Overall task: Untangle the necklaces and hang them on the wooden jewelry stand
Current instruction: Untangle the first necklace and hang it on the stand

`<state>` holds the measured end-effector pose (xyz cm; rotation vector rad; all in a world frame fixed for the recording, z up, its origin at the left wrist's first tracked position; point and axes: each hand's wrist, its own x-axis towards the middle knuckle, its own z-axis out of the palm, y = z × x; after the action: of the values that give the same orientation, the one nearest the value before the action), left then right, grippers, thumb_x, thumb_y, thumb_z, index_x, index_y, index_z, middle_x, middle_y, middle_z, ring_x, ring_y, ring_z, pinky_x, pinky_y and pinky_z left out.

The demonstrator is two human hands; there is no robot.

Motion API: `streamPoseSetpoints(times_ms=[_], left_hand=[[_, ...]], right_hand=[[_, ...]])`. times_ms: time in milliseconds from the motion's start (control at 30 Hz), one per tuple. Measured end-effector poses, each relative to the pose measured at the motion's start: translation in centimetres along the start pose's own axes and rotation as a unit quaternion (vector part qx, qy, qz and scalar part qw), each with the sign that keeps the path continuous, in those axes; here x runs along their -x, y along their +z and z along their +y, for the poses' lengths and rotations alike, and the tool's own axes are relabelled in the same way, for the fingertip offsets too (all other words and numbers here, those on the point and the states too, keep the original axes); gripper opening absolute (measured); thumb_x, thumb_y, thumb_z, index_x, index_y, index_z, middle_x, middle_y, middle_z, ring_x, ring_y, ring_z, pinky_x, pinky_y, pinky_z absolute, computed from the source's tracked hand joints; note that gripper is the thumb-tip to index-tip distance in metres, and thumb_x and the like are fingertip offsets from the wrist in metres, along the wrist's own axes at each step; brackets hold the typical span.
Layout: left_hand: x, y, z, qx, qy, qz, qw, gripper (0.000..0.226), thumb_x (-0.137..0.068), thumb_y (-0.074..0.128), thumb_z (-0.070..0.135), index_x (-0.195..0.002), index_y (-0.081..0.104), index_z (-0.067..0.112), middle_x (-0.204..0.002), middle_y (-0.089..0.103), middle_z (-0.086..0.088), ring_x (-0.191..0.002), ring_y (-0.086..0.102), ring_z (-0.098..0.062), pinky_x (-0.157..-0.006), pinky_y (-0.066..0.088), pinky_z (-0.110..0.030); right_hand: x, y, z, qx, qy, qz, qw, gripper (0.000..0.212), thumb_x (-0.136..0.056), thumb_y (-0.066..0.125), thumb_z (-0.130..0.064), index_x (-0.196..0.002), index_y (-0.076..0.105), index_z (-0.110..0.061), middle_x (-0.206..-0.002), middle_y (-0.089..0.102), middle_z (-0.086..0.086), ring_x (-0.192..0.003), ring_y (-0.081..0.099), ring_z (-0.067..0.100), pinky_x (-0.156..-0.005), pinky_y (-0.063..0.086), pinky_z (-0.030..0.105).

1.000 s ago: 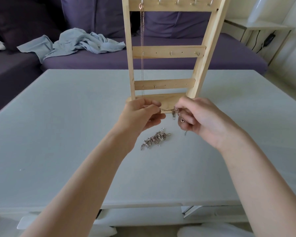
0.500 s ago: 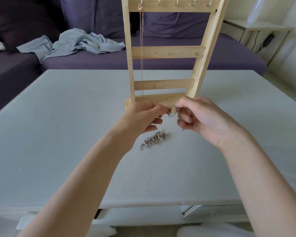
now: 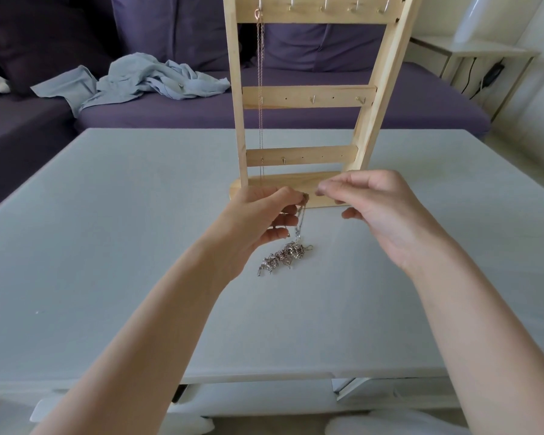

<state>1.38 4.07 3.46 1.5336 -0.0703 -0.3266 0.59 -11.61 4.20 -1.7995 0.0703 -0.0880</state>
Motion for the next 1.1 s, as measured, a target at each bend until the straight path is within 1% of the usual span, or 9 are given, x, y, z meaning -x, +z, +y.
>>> streamPoseSetpoints(times_ms=[100, 233, 400, 600, 733, 833, 900, 1000, 1100], left_hand=[[0.00, 0.06, -0.04, 0.003, 0.002, -0.004, 1.000, 0.016, -0.091, 0.055, 0.016, -0.077, 0.062, 0.012, -0.068, 0.055, 0.004, -0.059, 0.053, -0.006, -0.059, 0.046, -0.017], [-0.06, 0.14, -0.21, 0.000, -0.008, -0.002, 1.000, 0.017, -0.090, 0.055, 0.015, -0.075, 0.062, 0.012, -0.067, 0.055, 0.004, -0.060, 0.053, -0.008, -0.061, 0.046, -0.021], [-0.19, 0.15, -0.28, -0.058, -0.012, -0.001, 0.998, 0.017, -0.090, 0.055, 0.017, -0.075, 0.063, 0.012, -0.069, 0.054, 0.004, -0.059, 0.055, -0.006, -0.064, 0.047, -0.021], [-0.17, 0.16, -0.11, -0.081, 0.012, 0.030, 0.996, 0.009, -0.092, 0.055, 0.017, -0.089, 0.063, 0.014, -0.078, 0.062, 0.005, -0.059, 0.062, -0.001, -0.060, 0.048, -0.014], [-0.11, -0.05, -0.02, -0.107, 0.059, 0.026, 0.992, 0.014, -0.091, 0.058, 0.012, -0.087, 0.070, 0.018, -0.085, 0.068, 0.005, -0.063, 0.063, -0.002, -0.061, 0.048, -0.015], [0.07, -0.02, -0.02, -0.153, 0.102, 0.019, 0.983, 0.018, -0.087, 0.064, 0.008, -0.078, 0.070, 0.022, -0.071, 0.068, 0.014, -0.061, 0.063, -0.001, -0.057, 0.046, -0.014], [0.11, -0.01, 0.02, -0.170, 0.123, 0.027, 0.977, 0.019, -0.084, 0.067, 0.008, -0.073, 0.069, 0.023, -0.063, 0.066, 0.017, -0.058, 0.062, 0.001, -0.052, 0.044, -0.011], [0.11, 0.08, 0.03, -0.184, 0.137, 0.019, 0.973, 0.019, -0.082, 0.069, 0.008, -0.070, 0.068, 0.023, -0.059, 0.065, 0.015, -0.056, 0.060, 0.001, -0.051, 0.043, -0.011], [0.20, 0.36, -0.09, -0.181, 0.126, -0.002, 0.975, 0.017, -0.083, 0.066, 0.006, -0.071, 0.066, 0.019, -0.060, 0.063, 0.013, -0.057, 0.058, -0.001, -0.052, 0.043, -0.012]], right_hand=[[0.19, 0.07, 0.07, 0.016, 0.010, -0.038, 0.999, 0.010, -0.080, 0.070, -0.023, -0.081, 0.075, -0.013, -0.078, 0.070, -0.009, -0.076, 0.055, 0.001, -0.068, 0.040, 0.020], [0.29, 0.27, 0.16, 0.031, 0.009, -0.065, 0.997, 0.016, -0.077, 0.073, -0.025, -0.089, 0.076, -0.014, -0.091, 0.074, -0.005, -0.083, 0.060, -0.001, -0.067, 0.040, 0.019], [0.17, 0.21, 0.17, 0.046, 0.011, -0.064, 0.997, 0.003, -0.077, 0.075, -0.021, -0.078, 0.074, -0.018, -0.082, 0.073, -0.007, -0.077, 0.060, -0.001, -0.065, 0.042, 0.017], [-0.07, 0.16, 0.32, 0.040, 0.026, -0.049, 0.998, 0.009, -0.078, 0.070, -0.015, -0.078, 0.073, -0.007, -0.091, 0.071, 0.008, -0.088, 0.059, 0.011, -0.071, 0.045, 0.023], [0.04, 0.04, 0.13, 0.015, 0.034, -0.078, 0.996, 0.009, -0.080, 0.067, -0.011, -0.073, 0.070, -0.007, -0.081, 0.065, 0.004, -0.083, 0.056, 0.011, -0.069, 0.044, 0.023], [0.15, 0.07, 0.09, 0.020, 0.039, -0.086, 0.995, 0.008, -0.081, 0.066, -0.011, -0.076, 0.069, -0.007, -0.082, 0.062, 0.003, -0.082, 0.054, 0.011, -0.067, 0.043, 0.023], [0.19, 0.13, 0.08, 0.011, 0.044, -0.090, 0.995, 0.014, -0.083, 0.063, -0.011, -0.070, 0.065, -0.013, -0.081, 0.062, 0.000, -0.080, 0.054, 0.011, -0.066, 0.042, 0.023], [0.28, 0.33, -0.01, -0.022, 0.052, -0.099, 0.993, 0.025, -0.085, 0.056, -0.010, -0.061, 0.059, -0.017, -0.072, 0.061, -0.004, -0.076, 0.054, 0.013, -0.063, 0.041, 0.022], [0.28, 0.60, -0.06, -0.022, 0.058, -0.116, 0.991, 0.029, -0.084, 0.050, -0.009, -0.056, 0.056, -0.016, -0.074, 0.061, 0.003, -0.075, 0.053, 0.014, -0.062, 0.042, 0.023]])
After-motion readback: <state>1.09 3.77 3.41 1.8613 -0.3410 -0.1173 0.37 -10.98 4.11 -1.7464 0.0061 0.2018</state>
